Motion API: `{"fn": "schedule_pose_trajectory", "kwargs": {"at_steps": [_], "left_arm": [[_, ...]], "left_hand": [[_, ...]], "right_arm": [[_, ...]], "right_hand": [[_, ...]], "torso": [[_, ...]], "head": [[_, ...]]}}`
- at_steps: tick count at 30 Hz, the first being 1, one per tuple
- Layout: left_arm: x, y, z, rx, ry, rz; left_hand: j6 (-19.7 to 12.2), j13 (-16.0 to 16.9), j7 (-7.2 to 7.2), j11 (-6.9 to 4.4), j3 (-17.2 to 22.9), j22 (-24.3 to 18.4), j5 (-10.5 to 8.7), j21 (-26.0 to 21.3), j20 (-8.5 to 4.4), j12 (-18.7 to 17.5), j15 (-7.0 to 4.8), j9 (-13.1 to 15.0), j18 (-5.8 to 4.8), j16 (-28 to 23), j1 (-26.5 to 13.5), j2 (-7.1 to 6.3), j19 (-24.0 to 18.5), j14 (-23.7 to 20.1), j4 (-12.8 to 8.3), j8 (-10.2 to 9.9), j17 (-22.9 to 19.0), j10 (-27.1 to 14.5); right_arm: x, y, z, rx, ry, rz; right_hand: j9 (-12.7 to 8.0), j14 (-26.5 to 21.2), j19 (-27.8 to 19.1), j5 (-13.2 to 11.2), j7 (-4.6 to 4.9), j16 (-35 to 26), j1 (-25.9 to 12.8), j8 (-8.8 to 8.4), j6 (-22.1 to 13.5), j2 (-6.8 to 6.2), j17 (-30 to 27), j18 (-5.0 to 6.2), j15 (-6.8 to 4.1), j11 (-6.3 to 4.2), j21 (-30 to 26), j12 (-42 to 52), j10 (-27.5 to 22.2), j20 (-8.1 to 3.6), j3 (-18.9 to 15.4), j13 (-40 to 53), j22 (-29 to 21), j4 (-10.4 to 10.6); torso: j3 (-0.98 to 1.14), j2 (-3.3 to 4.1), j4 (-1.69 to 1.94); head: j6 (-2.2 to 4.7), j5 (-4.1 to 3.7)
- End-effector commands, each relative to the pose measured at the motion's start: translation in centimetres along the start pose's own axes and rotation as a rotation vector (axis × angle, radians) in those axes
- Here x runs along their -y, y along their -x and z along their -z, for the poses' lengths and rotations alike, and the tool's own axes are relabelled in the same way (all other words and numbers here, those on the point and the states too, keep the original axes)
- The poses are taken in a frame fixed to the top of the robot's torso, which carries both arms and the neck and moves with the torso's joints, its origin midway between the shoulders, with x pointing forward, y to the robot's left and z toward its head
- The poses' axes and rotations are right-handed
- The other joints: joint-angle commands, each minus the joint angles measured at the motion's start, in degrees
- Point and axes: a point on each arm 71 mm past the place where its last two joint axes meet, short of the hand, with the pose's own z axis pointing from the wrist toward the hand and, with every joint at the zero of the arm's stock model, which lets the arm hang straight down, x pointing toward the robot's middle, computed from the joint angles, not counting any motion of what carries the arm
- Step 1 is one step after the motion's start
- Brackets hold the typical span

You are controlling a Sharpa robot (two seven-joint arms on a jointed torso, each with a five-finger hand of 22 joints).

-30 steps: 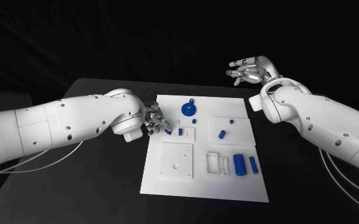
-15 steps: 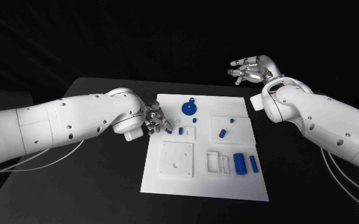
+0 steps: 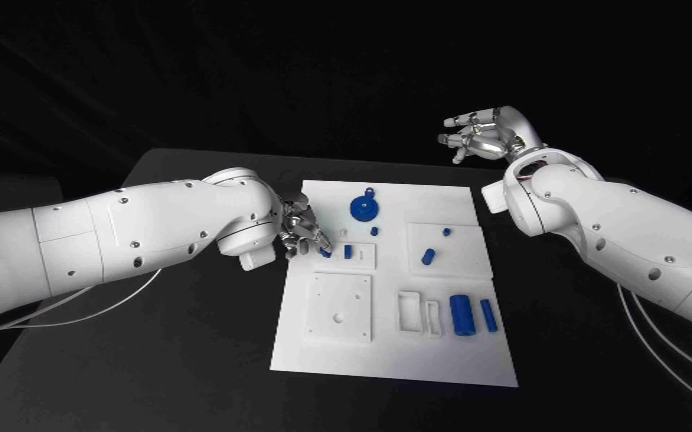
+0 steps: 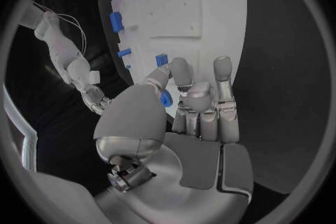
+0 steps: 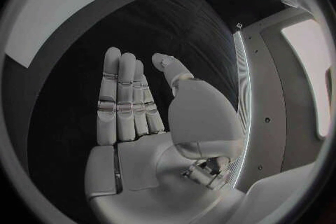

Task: Assemble the parts on the task board

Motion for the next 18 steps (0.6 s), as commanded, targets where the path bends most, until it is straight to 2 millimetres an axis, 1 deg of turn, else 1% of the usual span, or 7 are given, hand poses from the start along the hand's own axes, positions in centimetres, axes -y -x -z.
{"fn": "schedule_pose_trajectory", "kwargs": {"at_steps": [1,2,3,6,14,17,18], "left_arm": [[-0.01,-0.8,-0.2,-0.039,0.006,-0.044],[0.01,-0.8,-0.21,-0.038,0.006,-0.045],[0.03,-0.81,-0.22,-0.038,0.006,-0.046],[0.14,-0.88,-0.24,-0.041,0.004,-0.051],[0.28,-1.0,-0.28,-0.05,-0.001,-0.052],[0.4,-1.1,-0.28,-0.056,-0.006,-0.054],[0.45,-1.15,-0.27,-0.058,-0.008,-0.055]], "left_hand": [[3.9,2.5,-3.38,-1.19,1.35,1.04,0.1,0.24,-0.22,-0.15,-0.31,19.2,-0.32,-0.03,0.01,0.22,0.04,0.37,-1.8,2.74,-0.19,2.6],[4.07,3.34,-3.43,-1.14,1.42,1.05,0.1,0.26,-0.22,-0.5,-0.32,19.84,-0.29,-0.04,0.0,0.2,0.01,0.34,-1.8,2.58,-0.23,2.61],[4.51,6.15,-3.42,-1.19,1.58,1.02,0.0,0.32,-0.23,-1.77,-0.4,21.4,-0.26,-0.19,-0.06,0.1,-0.05,0.27,-1.75,1.22,-0.53,2.64],[4.75,6.61,-3.41,-1.17,1.59,1.02,0.12,0.3,-0.17,-2.0,-0.36,21.56,-0.24,-0.21,0.0,0.14,-0.05,0.28,-1.76,0.73,-0.59,2.64],[6.13,7.56,-3.99,-1.42,1.32,1.03,0.43,0.35,0.55,-2.26,-0.43,24.47,0.38,0.0,-0.42,0.3,-0.15,0.33,-1.73,1.5,-0.23,2.65],[6.8,7.94,-4.15,-1.09,1.08,1.04,0.5,0.42,1.28,-1.93,-0.2,26.56,0.96,-0.03,-0.48,0.47,-0.26,0.36,-1.61,2.32,-0.19,2.66],[6.69,8.05,-4.27,-1.0,1.11,1.06,0.57,0.45,1.72,-1.86,-0.2,27.57,1.41,0.01,-0.51,0.57,-0.3,0.35,-1.64,2.4,-0.09,2.62]], "right_arm": [[-0.09,-0.15,0.05,-0.01,0.008,0.002],[-0.09,-0.16,0.05,-0.01,0.008,0.001],[-0.09,-0.17,0.05,-0.01,0.008,0.001],[-0.07,-0.21,0.07,-0.011,0.008,0.001],[-0.01,-0.27,0.11,-0.013,0.006,0.0],[0.03,-0.34,0.11,-0.014,0.005,-0.001],[0.05,-0.37,0.12,-0.015,0.005,-0.001]], "right_hand": [[0.01,-0.25,-0.24,0.22,0.37,-0.22,-0.4,-0.08,-0.05,0.0,-0.05,-0.66,0.07,-0.17,0.26,-0.15,-0.31,-0.11,0.13,-0.09,0.05,-0.02],[0.01,-0.25,-0.24,0.22,0.37,-0.22,-0.4,-0.08,-0.05,0.0,-0.05,-0.66,0.07,-0.17,0.26,-0.15,-0.31,-0.11,0.13,-0.09,0.05,-0.02],[0.01,-0.25,-0.24,0.22,0.37,-0.22,-0.4,-0.08,-0.05,0.0,-0.05,-0.66,0.07,-0.17,0.26,-0.15,-0.31,-0.11,0.13,-0.09,0.05,-0.02],[0.01,-0.25,-0.24,0.22,0.37,-0.22,-0.4,-0.08,-0.05,0.0,-0.05,-0.66,0.07,-0.17,0.26,-0.15,-0.31,-0.11,0.13,-0.09,0.05,-0.02],[0.01,-0.25,-0.24,0.22,0.37,-0.22,-0.4,-0.08,-0.05,0.0,-0.05,-0.66,0.07,-0.17,0.26,-0.15,-0.31,-0.11,0.13,-0.09,0.05,-0.02],[0.01,-0.25,-0.24,0.22,0.37,-0.22,-0.4,-0.08,-0.05,0.0,-0.05,-0.66,0.07,-0.17,0.26,-0.15,-0.31,-0.11,0.13,-0.09,0.05,-0.02],[0.01,-0.25,-0.24,0.22,0.37,-0.22,-0.4,-0.08,-0.05,0.0,-0.05,-0.66,0.07,-0.17,0.26,-0.15,-0.31,-0.11,0.13,-0.09,0.05,-0.02]], "torso": [[-0.01,-0.01,-0.01],[-0.01,0.0,0.01],[-0.01,-0.01,0.02],[-0.01,0.0,0.01],[0.0,0.0,-0.03],[0.0,0.0,-0.02],[0.0,0.0,-0.01]], "head": [[-0.07,-0.02],[-0.05,-0.04],[-0.03,-0.06],[-0.04,-0.05],[-0.06,-0.07],[-0.11,-0.09],[-0.11,-0.07]]}}
